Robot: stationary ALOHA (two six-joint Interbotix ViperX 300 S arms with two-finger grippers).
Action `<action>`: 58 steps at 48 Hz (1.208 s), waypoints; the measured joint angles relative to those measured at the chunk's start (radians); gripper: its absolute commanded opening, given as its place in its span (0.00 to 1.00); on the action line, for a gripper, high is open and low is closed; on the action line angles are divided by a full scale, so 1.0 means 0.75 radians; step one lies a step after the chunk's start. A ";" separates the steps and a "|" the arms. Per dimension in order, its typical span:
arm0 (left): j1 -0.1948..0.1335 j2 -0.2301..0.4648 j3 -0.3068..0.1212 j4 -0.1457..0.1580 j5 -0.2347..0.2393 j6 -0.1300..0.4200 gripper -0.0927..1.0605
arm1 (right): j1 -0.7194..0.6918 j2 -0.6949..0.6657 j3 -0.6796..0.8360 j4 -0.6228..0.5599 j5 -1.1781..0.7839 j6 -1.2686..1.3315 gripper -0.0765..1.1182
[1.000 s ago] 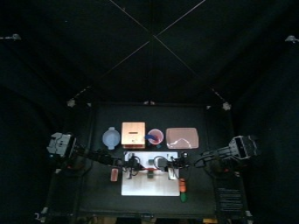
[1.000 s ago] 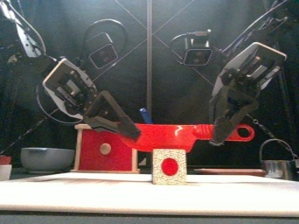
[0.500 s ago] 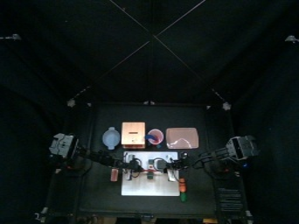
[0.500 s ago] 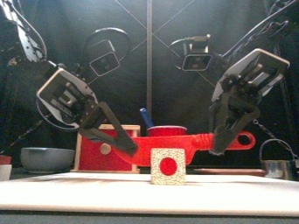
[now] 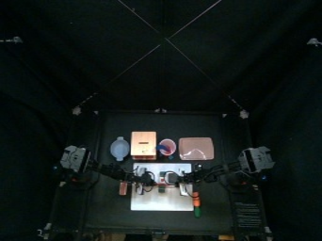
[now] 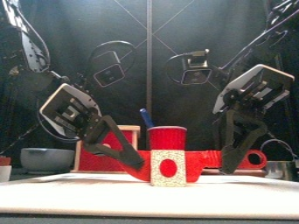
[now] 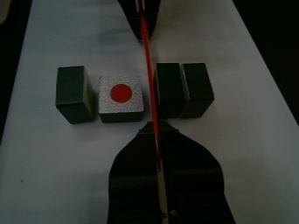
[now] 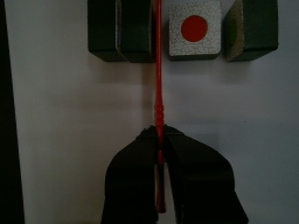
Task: Cut the sushi into 4 pieces with the knife
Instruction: Cut the sushi into 4 pieces
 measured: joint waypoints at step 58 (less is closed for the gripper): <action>-0.076 -0.305 0.047 0.086 0.110 0.002 0.16 | 0.078 -0.211 0.000 0.018 0.012 0.000 0.13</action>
